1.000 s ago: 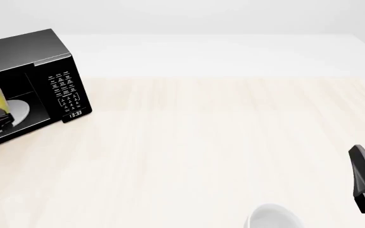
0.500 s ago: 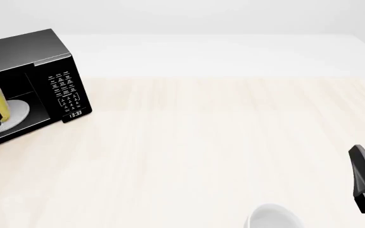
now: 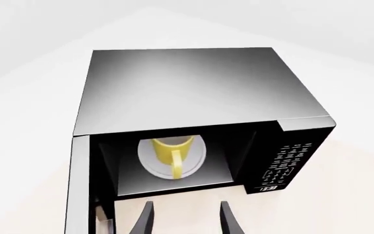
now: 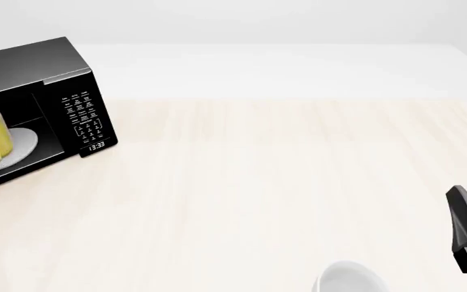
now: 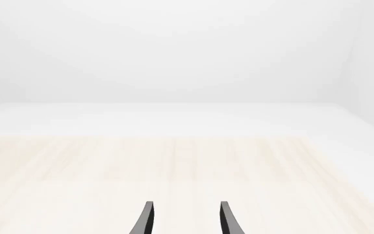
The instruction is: Put the yellow and white mug in the microwave and close it.
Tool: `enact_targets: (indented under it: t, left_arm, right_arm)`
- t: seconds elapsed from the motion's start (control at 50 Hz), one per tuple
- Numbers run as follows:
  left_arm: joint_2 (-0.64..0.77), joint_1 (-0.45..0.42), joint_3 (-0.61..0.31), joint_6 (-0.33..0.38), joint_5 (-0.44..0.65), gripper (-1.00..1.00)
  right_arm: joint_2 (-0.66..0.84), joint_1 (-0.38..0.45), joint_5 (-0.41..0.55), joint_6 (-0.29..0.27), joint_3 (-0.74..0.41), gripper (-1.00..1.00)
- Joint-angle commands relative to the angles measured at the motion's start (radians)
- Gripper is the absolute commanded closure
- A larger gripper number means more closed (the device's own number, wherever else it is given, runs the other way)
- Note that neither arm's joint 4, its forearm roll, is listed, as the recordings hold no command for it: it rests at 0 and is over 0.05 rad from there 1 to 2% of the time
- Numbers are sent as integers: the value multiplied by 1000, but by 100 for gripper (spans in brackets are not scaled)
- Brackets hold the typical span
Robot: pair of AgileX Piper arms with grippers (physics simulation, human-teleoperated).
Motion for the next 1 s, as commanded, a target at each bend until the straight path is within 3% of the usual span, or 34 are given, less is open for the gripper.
enact_targets:
  t: [0.02,0.22,0.54,0.6,0.86,1.0]
  left_arm:
    - [-168,-13,-14,0,159,-100]
    - [-335,-4,-94,0,361,-100]
    - [-412,-26,-257,-9,571,-100]
    - [-406,8,-289,-42,615,-100]
    - [-441,63,-391,7,757,-100]
    - [-461,136,-392,29,789,-100]
  right_arm:
    - [0,0,0,0,0,-100]
    - [0,0,0,0,0,-100]
    - [0,0,0,0,0,-100]
    - [0,0,0,0,0,-100]
    - [0,0,0,0,0,-100]
    - [0,0,0,0,0,-100]
